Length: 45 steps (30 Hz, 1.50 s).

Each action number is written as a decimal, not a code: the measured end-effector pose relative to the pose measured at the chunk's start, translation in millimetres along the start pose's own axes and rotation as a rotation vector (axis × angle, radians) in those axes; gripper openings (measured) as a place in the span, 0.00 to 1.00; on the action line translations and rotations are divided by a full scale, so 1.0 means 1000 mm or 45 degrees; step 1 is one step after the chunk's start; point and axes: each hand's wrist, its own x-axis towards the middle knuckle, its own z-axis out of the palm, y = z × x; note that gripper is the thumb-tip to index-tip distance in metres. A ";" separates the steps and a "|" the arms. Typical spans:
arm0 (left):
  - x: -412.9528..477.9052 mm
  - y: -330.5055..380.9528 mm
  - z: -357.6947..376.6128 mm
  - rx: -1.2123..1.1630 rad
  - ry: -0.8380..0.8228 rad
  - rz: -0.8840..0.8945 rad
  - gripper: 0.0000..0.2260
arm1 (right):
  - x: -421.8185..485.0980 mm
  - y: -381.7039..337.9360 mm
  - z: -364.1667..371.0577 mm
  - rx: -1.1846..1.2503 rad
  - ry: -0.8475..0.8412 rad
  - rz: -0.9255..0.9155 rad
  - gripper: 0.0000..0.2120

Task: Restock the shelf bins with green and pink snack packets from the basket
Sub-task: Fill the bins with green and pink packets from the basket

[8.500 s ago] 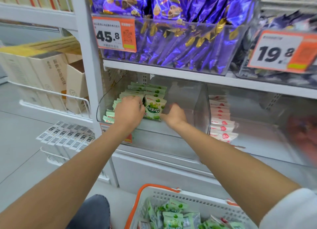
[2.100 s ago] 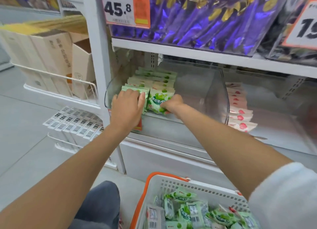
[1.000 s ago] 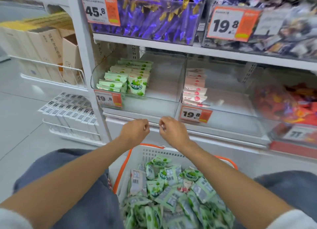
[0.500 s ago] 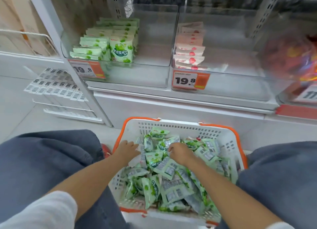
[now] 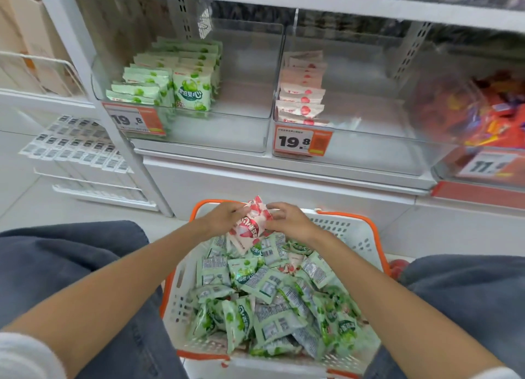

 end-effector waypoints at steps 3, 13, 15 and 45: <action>-0.005 0.033 -0.001 -0.173 -0.024 -0.022 0.17 | -0.008 -0.020 -0.021 0.102 0.090 -0.070 0.10; -0.012 0.098 -0.014 -0.431 0.230 0.051 0.12 | -0.043 -0.070 -0.077 0.361 0.194 -0.171 0.11; -0.012 0.110 -0.015 -0.756 0.404 0.029 0.13 | -0.050 -0.079 -0.083 0.432 0.179 -0.198 0.11; 0.095 0.244 -0.127 1.271 0.192 0.494 0.13 | -0.024 -0.146 -0.169 0.184 0.486 -0.608 0.11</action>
